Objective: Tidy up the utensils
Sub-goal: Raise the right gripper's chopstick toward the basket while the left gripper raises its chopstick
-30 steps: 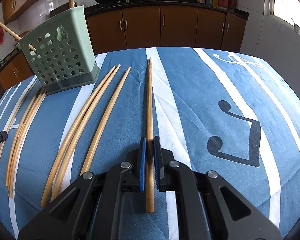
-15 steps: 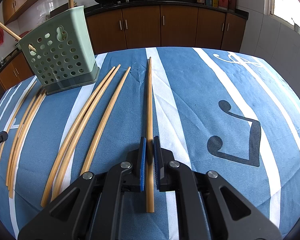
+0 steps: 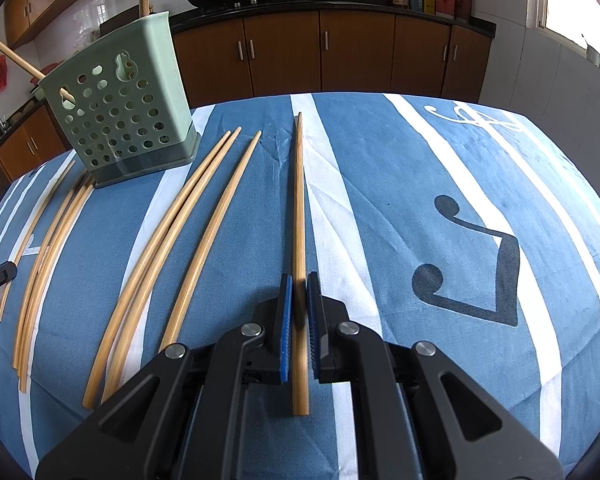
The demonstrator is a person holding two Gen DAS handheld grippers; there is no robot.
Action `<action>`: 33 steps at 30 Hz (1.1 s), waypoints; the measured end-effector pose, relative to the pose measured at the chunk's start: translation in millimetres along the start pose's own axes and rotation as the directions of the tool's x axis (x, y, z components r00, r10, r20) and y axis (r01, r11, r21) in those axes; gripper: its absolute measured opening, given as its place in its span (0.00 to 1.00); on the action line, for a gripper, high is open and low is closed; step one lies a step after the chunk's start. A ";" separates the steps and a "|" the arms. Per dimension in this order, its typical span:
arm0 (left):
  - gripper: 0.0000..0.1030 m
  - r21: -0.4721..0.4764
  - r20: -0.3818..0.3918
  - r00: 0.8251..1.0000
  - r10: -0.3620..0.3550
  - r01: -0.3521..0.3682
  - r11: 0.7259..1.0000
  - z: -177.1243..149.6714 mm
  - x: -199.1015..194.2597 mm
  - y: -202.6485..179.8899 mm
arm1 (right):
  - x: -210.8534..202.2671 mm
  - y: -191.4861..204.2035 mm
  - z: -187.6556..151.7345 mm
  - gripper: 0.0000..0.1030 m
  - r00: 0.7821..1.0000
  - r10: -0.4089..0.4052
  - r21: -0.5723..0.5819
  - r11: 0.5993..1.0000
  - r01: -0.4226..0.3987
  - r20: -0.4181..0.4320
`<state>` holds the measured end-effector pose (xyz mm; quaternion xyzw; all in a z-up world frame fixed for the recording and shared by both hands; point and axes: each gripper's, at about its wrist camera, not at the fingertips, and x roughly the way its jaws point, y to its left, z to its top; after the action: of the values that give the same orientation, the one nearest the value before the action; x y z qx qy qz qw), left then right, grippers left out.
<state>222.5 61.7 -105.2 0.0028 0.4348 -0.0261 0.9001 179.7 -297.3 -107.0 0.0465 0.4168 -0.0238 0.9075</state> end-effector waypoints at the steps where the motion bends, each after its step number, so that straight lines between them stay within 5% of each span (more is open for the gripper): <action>1: 0.14 0.001 -0.001 1.000 -0.003 0.003 1.000 -2.1 -1.4 -1.0 | -1.4 -0.3 -2.0 0.09 1.000 0.002 -0.002 1.000 -0.002 -0.001; 10: 0.08 0.019 -0.004 1.000 0.014 -0.014 1.000 -17.7 -13.4 -4.3 | -8.3 -2.6 -7.5 0.07 1.000 0.026 -0.004 1.000 -0.026 -0.004; 19: 0.07 -0.008 0.103 0.994 0.017 -0.016 1.000 2.9 -55.9 5.7 | -64.9 -15.7 15.8 0.07 0.981 0.042 0.028 0.998 -0.049 0.189; 33: 0.07 -0.057 0.359 0.933 -0.024 0.047 0.997 44.3 -138.2 8.6 | -113.4 -21.1 44.1 0.07 0.928 0.039 0.063 0.996 -0.067 0.371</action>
<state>171.8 75.3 30.4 -0.0391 0.2645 -0.0283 0.9632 137.3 -322.4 6.3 0.0862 0.2359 -0.0234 0.9677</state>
